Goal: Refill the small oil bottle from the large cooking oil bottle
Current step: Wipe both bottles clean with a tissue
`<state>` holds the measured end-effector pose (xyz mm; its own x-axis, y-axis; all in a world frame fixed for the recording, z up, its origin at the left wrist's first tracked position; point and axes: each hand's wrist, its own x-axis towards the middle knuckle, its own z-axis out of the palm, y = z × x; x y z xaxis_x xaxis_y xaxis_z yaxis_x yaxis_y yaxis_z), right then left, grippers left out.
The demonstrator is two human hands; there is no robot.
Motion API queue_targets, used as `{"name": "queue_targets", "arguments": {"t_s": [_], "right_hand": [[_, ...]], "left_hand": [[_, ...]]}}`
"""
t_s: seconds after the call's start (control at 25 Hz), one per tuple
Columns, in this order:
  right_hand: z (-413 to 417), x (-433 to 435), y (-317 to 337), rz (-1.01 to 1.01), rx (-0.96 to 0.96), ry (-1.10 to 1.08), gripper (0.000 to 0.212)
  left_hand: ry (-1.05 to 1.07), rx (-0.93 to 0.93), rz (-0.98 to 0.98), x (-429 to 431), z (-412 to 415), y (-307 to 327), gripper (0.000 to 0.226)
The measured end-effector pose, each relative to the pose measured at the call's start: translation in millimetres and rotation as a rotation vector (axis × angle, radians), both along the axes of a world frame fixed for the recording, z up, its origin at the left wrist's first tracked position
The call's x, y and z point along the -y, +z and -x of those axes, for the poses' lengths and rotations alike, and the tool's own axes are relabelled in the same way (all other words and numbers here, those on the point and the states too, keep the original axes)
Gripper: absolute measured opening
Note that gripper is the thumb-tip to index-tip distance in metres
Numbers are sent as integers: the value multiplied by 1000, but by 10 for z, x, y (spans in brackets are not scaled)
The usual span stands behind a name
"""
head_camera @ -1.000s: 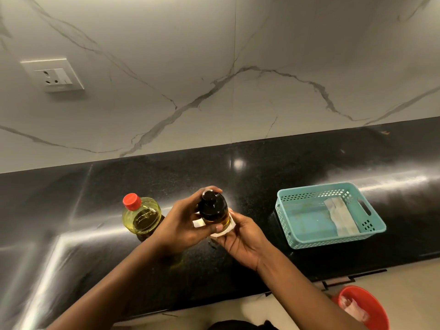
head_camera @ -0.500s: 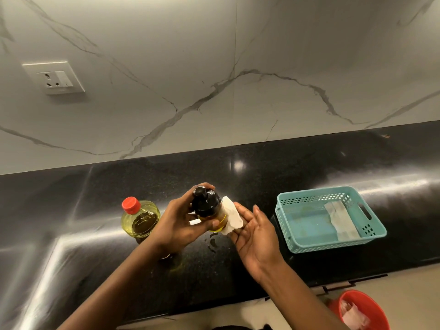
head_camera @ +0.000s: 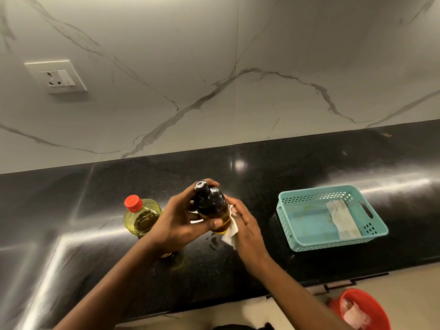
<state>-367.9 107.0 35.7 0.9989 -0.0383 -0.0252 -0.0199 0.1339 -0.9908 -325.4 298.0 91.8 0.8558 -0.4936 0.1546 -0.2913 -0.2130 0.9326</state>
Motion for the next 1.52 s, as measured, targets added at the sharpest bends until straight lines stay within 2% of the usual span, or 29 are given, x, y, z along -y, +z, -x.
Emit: {"name": "queue_targets", "arguments": {"t_s": [0.16, 0.24, 0.32, 0.48, 0.56, 0.6, 0.68, 0.76, 0.8, 0.92, 1.04, 1.2, 1.28, 1.4, 1.52], "right_hand": [[29, 36, 156, -571, -395, 101, 36], [128, 16, 196, -702, -518, 218, 49], [174, 13, 190, -742, -578, 266, 58], [128, 51, 264, -836, -565, 256, 46], [118, 44, 260, -853, -591, 265, 49], [116, 33, 274, -816, -612, 284, 49], [103, 69, 303, -617, -646, 317, 46], [73, 135, 319, -434, -626, 272, 38], [63, 153, 325, -407, -599, 248, 33], [99, 128, 319, -552, -596, 244, 33], [182, 54, 289, -759, -687, 372, 59], [153, 69, 250, -960, -702, 348, 57], [107, 51, 249, -1062, -679, 232, 56], [65, 12, 327, -1124, -602, 51, 55], [42, -48, 370, -943, -488, 9, 47]], "left_hand": [[-108, 35, -72, -70, -53, 162, 79], [-180, 45, -118, -80, -84, 247, 78], [-247, 19, -169, -103, -119, 333, 77], [-323, 20, -210, -104, -131, 457, 76], [-365, 64, -244, -70, -123, 505, 75], [-390, 90, -274, -62, -127, 531, 75], [-408, 120, -326, -80, -132, 564, 73], [-383, 97, -318, -129, -127, 568, 74], [-367, 88, -306, -146, -121, 562, 76], [-360, 109, -291, -129, -98, 522, 76], [-374, 78, -268, -107, -97, 511, 73], [-406, -19, -169, -122, -132, 474, 83], [-323, -81, -49, -90, -105, 355, 90], [24, -79, 157, 91, 50, 132, 78], [286, -43, 275, 310, 207, -23, 68]]}}
